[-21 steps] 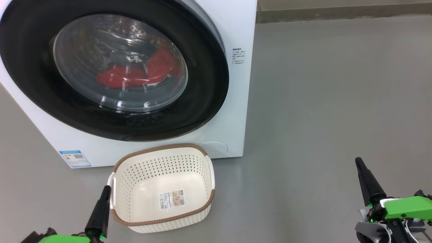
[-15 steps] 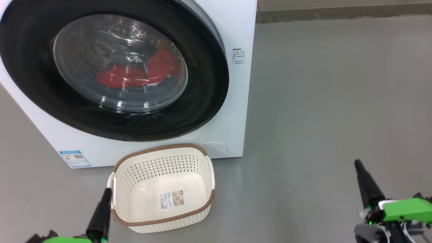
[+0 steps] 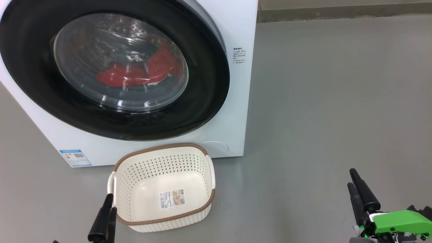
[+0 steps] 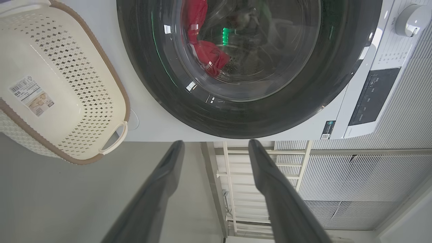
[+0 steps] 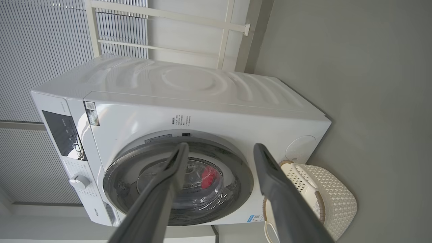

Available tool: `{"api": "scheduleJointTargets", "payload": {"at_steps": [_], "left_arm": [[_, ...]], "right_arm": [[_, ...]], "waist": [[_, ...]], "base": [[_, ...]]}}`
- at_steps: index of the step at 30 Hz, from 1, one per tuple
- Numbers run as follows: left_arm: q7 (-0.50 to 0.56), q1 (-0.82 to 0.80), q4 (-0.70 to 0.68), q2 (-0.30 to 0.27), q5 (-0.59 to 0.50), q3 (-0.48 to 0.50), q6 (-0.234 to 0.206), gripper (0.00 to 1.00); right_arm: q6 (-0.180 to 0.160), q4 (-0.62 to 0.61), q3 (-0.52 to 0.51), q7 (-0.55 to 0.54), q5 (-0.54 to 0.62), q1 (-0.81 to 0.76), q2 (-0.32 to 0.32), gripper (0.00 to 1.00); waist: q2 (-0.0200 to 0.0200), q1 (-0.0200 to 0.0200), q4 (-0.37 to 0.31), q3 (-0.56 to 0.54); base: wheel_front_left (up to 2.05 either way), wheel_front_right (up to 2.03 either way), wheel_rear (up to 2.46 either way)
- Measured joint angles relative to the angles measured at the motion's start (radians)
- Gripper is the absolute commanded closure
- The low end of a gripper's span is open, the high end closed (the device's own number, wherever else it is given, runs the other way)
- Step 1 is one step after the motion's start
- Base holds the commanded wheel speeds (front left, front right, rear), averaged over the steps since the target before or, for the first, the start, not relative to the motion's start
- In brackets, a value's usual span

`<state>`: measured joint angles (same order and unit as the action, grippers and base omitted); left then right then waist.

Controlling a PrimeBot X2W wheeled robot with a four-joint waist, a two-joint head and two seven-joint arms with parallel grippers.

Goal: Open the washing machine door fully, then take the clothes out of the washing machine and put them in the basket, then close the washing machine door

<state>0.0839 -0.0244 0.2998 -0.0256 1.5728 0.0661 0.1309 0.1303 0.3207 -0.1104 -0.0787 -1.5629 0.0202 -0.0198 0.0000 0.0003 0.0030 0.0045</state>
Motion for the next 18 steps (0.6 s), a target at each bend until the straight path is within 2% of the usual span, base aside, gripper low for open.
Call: {"api": "scheduleJointTargets", "payload": {"at_steps": [18], "left_arm": [[-0.052,0.007,-0.028,-0.001,-0.261,0.001,0.000,0.00]], "right_arm": [[0.000,-0.006,0.026,0.050,0.197,-0.001,-0.001,0.00]], "waist": [[0.0000,-0.0001,0.005,0.007]], "base": [[0.00,0.00,0.00]]}}
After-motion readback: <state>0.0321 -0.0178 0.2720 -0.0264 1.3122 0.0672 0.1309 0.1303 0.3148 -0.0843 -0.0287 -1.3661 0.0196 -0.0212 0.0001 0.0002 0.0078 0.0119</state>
